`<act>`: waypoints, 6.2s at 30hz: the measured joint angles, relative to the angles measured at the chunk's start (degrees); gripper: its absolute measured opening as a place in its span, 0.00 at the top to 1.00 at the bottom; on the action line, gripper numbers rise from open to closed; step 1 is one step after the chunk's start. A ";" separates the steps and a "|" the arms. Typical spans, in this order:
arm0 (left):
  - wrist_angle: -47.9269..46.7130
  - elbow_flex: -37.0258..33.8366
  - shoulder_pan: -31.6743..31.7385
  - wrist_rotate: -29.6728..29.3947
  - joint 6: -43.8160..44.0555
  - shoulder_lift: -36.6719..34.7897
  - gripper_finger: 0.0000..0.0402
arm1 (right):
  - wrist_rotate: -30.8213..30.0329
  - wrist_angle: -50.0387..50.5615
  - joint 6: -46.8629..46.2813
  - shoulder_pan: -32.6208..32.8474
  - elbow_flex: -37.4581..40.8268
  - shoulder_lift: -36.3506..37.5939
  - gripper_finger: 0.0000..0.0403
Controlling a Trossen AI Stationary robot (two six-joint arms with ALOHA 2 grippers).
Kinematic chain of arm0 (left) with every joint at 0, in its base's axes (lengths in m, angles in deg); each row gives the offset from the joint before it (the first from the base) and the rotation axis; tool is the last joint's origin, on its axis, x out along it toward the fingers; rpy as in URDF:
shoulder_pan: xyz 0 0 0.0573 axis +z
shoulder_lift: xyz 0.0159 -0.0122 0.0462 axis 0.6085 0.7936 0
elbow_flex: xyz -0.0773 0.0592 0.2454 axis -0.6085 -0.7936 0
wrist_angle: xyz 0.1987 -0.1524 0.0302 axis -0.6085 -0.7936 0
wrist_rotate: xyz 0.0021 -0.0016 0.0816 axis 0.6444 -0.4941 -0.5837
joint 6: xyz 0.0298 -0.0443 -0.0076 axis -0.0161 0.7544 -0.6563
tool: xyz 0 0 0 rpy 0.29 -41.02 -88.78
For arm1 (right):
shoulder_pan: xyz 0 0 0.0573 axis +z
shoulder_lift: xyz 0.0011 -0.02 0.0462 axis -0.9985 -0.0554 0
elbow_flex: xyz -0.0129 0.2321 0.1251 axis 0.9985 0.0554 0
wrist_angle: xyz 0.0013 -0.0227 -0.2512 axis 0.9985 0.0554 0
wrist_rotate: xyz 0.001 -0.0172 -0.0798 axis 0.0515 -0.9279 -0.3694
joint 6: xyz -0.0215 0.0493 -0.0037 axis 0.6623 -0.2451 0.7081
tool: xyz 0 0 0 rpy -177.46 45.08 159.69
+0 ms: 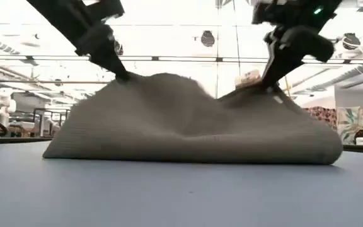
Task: Roll towel
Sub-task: Roll the gray towel
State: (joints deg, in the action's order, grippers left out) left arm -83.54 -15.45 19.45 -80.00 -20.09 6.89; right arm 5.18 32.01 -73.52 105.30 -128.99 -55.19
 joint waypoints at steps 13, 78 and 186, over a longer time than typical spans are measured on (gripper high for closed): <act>-5.13 0.00 10.13 9.37 0.24 0.00 0.98 | 6.29 -10.78 5.96 -11.47 -0.06 -0.61 1.00; -1.98 -0.04 21.03 5.28 -2.77 4.77 0.65 | 0.99 -7.89 -2.05 -3.93 0.00 -4.18 0.60; 34.04 -15.37 -2.41 28.03 9.06 5.15 0.76 | 8.62 -12.93 -22.09 6.78 6.62 -10.58 0.99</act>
State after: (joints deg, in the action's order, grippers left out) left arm -49.50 -30.82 17.04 -51.97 -11.03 12.04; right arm 13.80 19.08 -95.61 112.08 -122.37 -65.77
